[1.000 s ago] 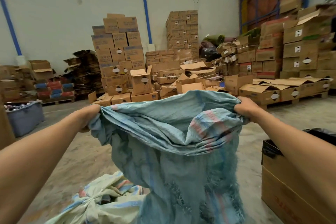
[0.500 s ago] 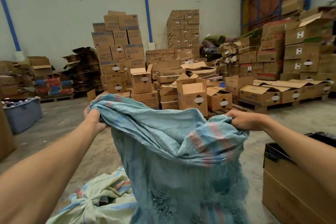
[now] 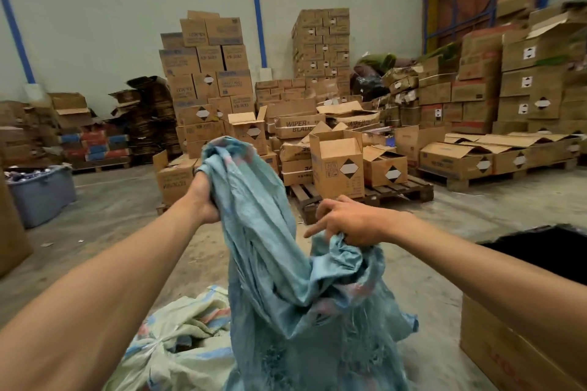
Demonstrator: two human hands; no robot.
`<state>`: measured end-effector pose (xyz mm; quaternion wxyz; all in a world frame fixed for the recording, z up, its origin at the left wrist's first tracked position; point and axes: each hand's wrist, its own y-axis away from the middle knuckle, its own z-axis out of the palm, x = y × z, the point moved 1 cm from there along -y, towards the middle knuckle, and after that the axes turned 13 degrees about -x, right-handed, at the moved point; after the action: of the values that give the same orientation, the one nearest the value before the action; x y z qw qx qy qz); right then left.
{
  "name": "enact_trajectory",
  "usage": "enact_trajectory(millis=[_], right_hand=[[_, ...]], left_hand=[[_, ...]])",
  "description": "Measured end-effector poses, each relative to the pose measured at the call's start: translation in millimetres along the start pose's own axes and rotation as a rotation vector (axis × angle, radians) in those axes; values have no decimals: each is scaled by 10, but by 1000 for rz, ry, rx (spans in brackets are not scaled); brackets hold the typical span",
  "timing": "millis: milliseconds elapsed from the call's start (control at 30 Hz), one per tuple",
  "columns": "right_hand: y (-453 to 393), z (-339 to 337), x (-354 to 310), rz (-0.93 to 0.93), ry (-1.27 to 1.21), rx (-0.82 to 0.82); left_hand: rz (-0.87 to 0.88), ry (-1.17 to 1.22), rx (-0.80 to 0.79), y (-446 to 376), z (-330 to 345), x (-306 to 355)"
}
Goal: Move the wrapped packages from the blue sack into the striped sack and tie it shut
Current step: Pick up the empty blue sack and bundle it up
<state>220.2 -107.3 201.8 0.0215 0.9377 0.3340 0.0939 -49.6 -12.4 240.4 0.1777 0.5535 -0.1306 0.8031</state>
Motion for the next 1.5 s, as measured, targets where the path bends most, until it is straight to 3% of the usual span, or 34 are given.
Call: enact_trajectory(millis=[133, 267, 333, 500, 733, 867, 1067, 1133, 1200, 1267, 1333, 1500], right_hand=[[-228, -217, -174, 67, -38, 235], [-368, -335, -119, 198, -637, 547], [-429, -356, -69, 242, -763, 645], [-487, -263, 1, 180, -1026, 416], [-393, -134, 3, 178, -1215, 519], [-466, -129, -22, 239, -1178, 597], [-365, -230, 86, 483, -1259, 924], [-303, -277, 155, 583, -1314, 1020], [-308, -297, 217, 657, -1366, 1073], [-359, -317, 236, 680, -1508, 1135], [-424, -353, 184, 675, -1655, 1192], [-610, -449, -20, 500, -2061, 1159]], left_hand=[[-90, -107, -85, -26, 273, -109], [-107, -154, -167, -2, 428, -219], [-106, -167, -195, 5, 445, -271], [-169, -274, -328, 43, 556, -385], [-223, -406, -389, 88, 574, -353], [-174, -552, -325, 147, 580, -294], [61, -630, 31, 196, 59, -351], [-25, -887, -91, 336, -218, -466], [-255, -1124, -293, 482, -320, -642], [-339, -1225, -415, 550, -212, -857], [-215, -1175, -423, 574, -10, -1105], [163, -644, -164, 288, 280, -1666]])
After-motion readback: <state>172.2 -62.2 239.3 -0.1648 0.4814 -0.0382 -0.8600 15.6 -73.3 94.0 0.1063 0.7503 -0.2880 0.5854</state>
